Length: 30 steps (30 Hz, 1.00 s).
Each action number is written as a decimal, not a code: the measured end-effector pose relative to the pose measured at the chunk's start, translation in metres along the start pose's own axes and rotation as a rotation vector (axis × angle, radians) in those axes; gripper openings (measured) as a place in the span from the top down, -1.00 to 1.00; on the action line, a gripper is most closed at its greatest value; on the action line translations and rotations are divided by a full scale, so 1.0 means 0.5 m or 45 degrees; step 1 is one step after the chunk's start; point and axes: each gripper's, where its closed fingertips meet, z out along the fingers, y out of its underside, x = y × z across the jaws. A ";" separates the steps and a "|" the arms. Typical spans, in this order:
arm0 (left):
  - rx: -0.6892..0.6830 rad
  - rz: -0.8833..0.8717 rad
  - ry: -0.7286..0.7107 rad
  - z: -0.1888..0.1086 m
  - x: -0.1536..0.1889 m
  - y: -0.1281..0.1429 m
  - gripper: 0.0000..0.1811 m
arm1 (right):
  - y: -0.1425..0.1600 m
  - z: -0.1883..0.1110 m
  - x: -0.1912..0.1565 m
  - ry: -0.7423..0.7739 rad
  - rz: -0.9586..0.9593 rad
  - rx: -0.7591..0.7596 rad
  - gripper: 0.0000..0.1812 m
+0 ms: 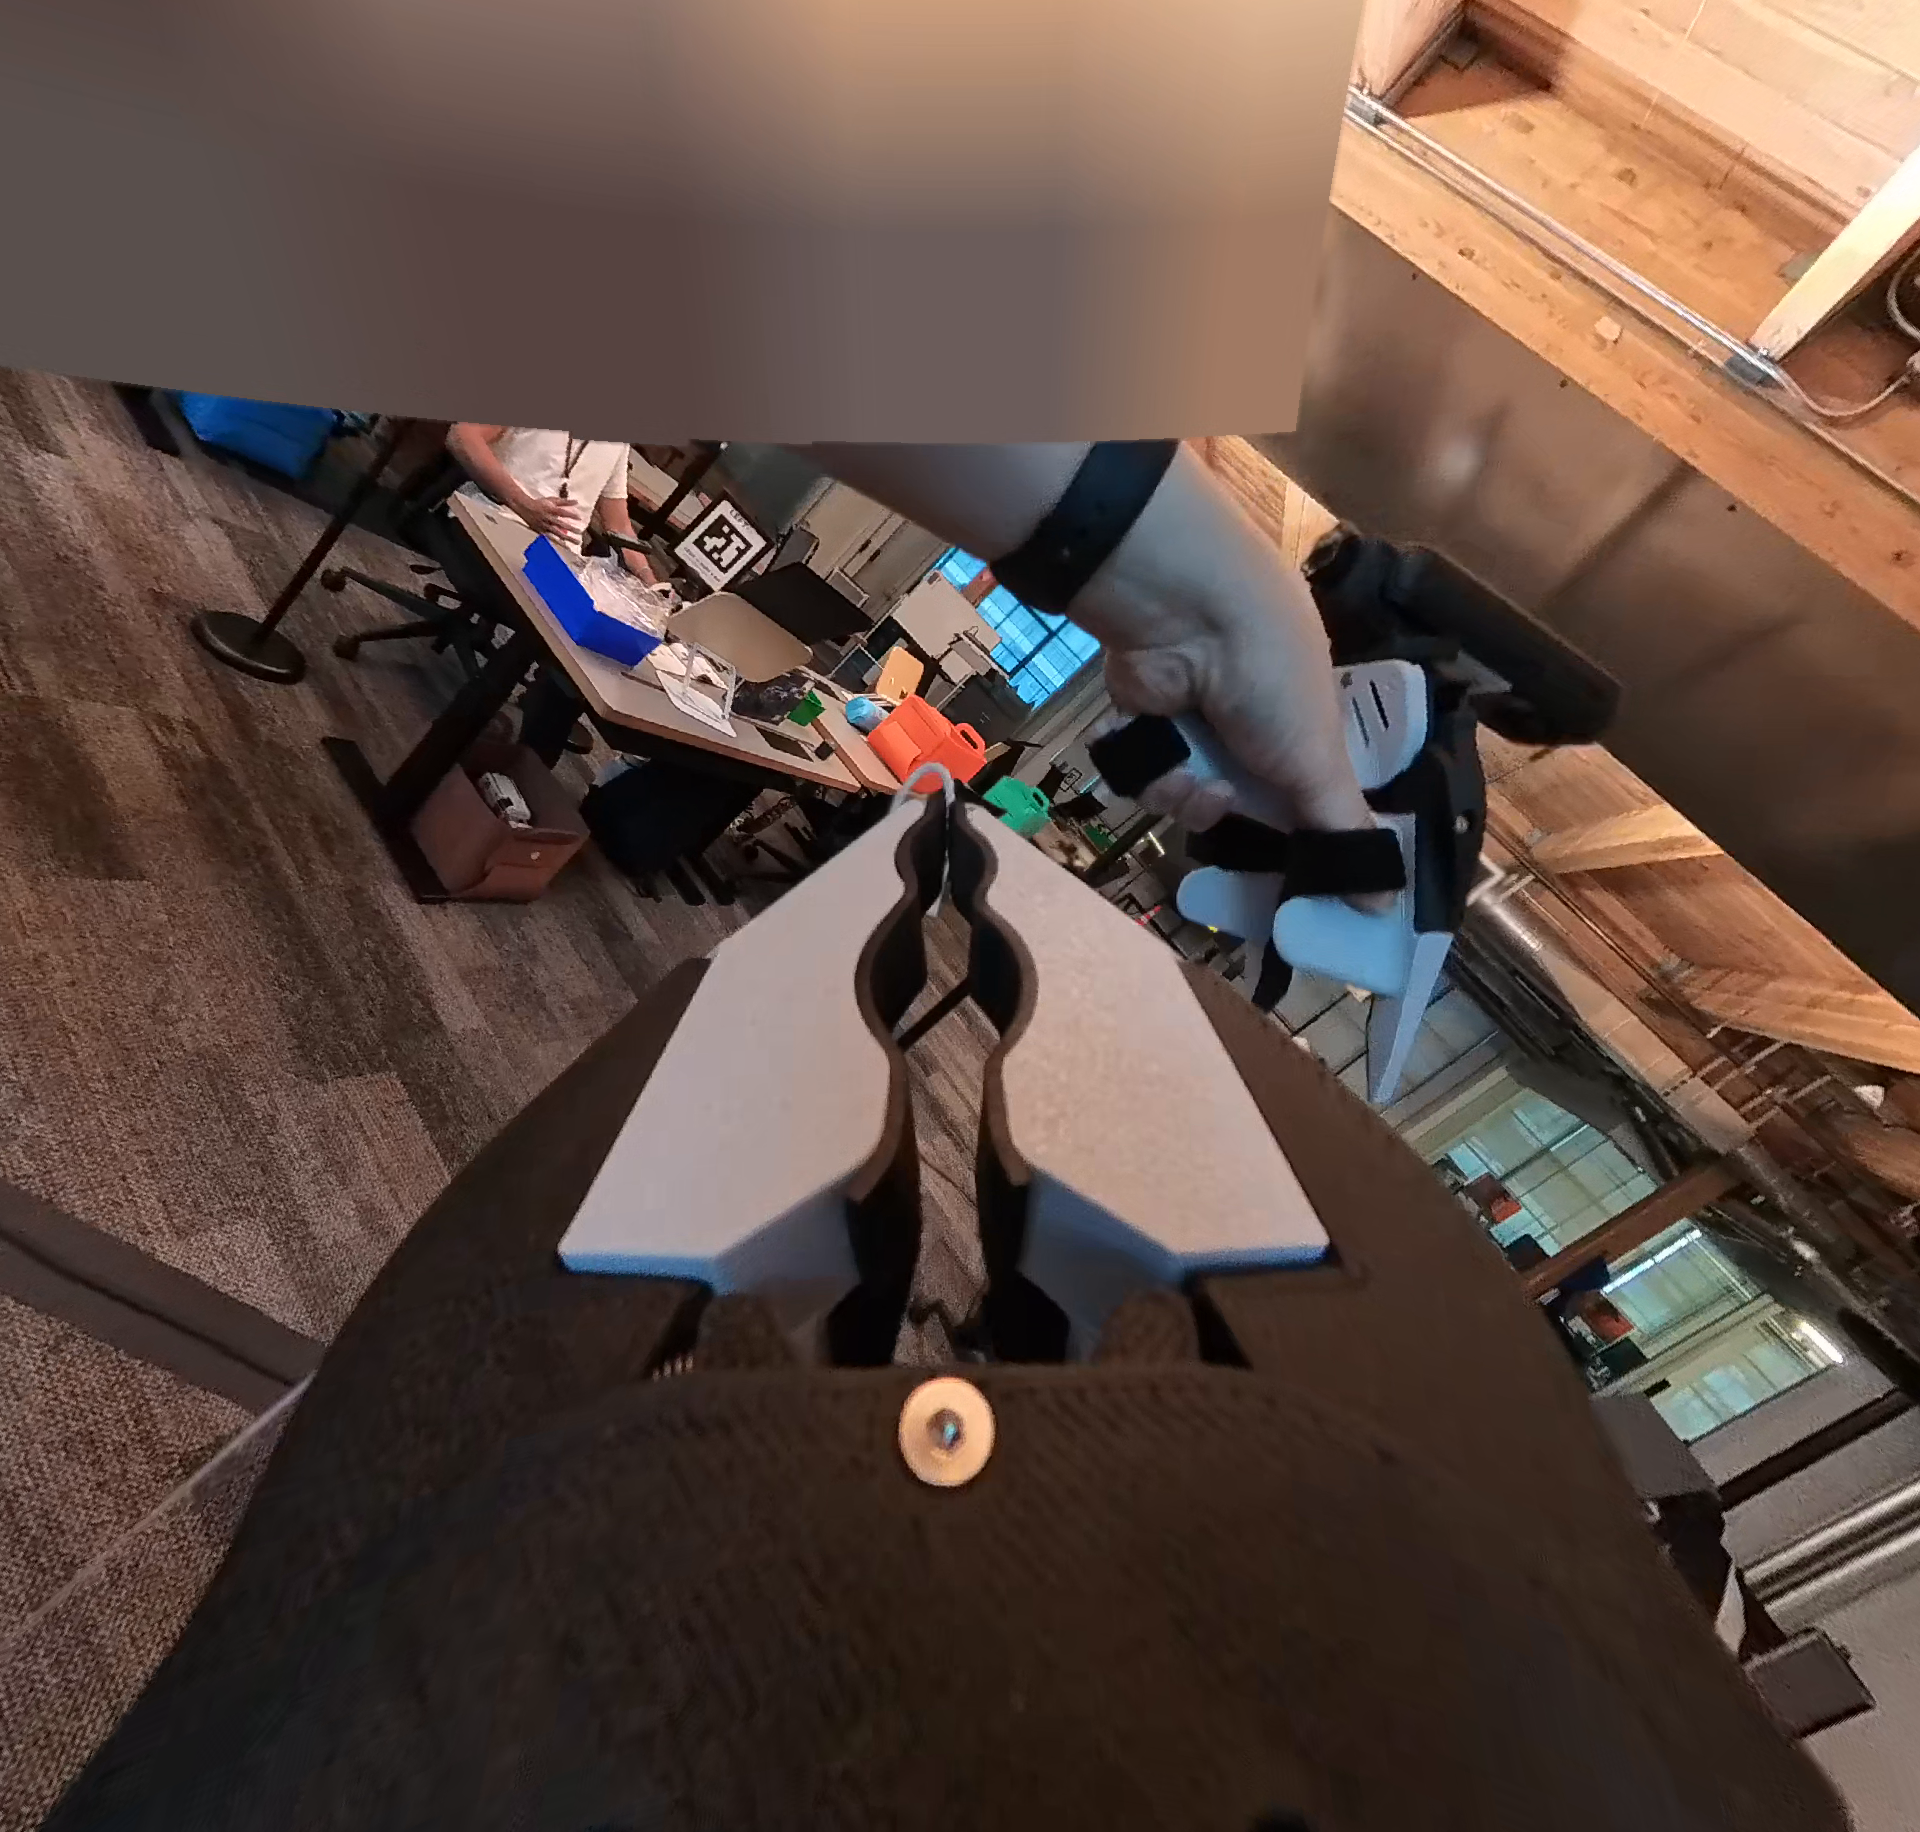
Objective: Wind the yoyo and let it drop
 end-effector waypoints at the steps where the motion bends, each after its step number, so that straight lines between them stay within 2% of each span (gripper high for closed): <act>1: -0.005 0.001 0.000 0.003 0.002 0.001 0.19 | -0.005 0.000 0.000 0.003 -0.005 0.002 1.00; 18: -0.006 0.037 0.008 0.009 0.038 -0.001 0.19 | -0.024 -0.017 0.007 0.029 -0.008 0.027 1.00; 30: -0.006 0.035 0.007 0.003 0.032 0.005 0.19 | -0.028 -0.016 0.002 0.026 -0.006 0.030 1.00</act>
